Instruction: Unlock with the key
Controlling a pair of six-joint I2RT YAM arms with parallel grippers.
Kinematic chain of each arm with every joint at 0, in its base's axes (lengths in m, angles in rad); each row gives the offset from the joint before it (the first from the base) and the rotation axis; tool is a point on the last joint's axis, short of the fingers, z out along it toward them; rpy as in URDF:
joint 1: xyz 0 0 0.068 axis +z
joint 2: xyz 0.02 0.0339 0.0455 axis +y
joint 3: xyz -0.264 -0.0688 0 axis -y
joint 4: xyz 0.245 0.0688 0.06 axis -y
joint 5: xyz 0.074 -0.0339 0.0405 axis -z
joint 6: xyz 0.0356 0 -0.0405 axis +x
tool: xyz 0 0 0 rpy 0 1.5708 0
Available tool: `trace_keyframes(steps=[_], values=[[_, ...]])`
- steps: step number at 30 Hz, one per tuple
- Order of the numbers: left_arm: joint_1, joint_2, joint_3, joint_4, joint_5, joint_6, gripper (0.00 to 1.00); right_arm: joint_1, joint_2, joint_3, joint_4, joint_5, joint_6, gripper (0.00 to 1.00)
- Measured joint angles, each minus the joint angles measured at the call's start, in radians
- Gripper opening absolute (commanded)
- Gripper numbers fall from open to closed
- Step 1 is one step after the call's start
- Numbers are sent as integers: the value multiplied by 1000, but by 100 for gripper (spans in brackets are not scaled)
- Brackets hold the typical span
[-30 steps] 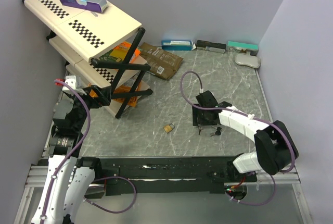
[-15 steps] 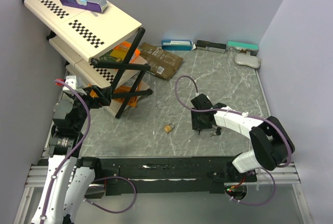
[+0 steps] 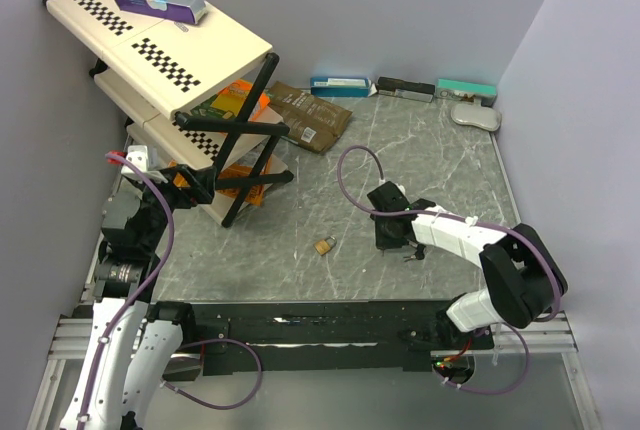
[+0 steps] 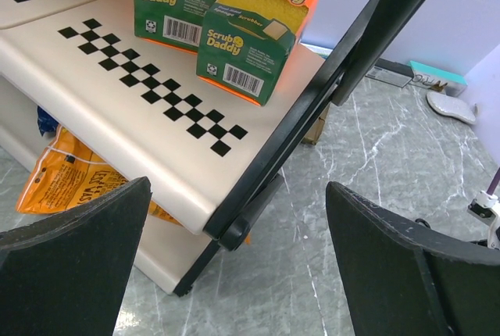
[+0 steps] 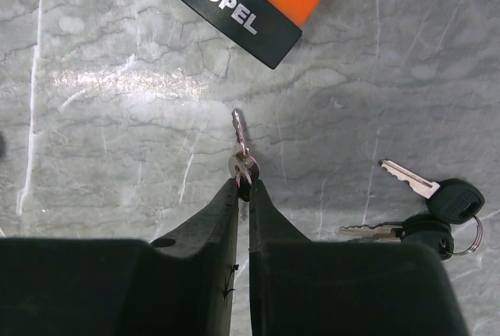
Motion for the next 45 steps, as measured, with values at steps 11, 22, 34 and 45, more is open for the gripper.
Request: trace_keyframes(steps=[11,22,34,45], values=[[0,2,0,0,8,10,99,0,56,70,-37,-5,-31,0],[0,41,0,1,34,18,100,3,79,116,-51,-32,-46,0],[-16,33,-16,81,246,16,95,18,-293,127,-93,-113,-114,0],[-214,166,-17,158,310,-48,91,19,-341,174,-56,-291,-166,0]])
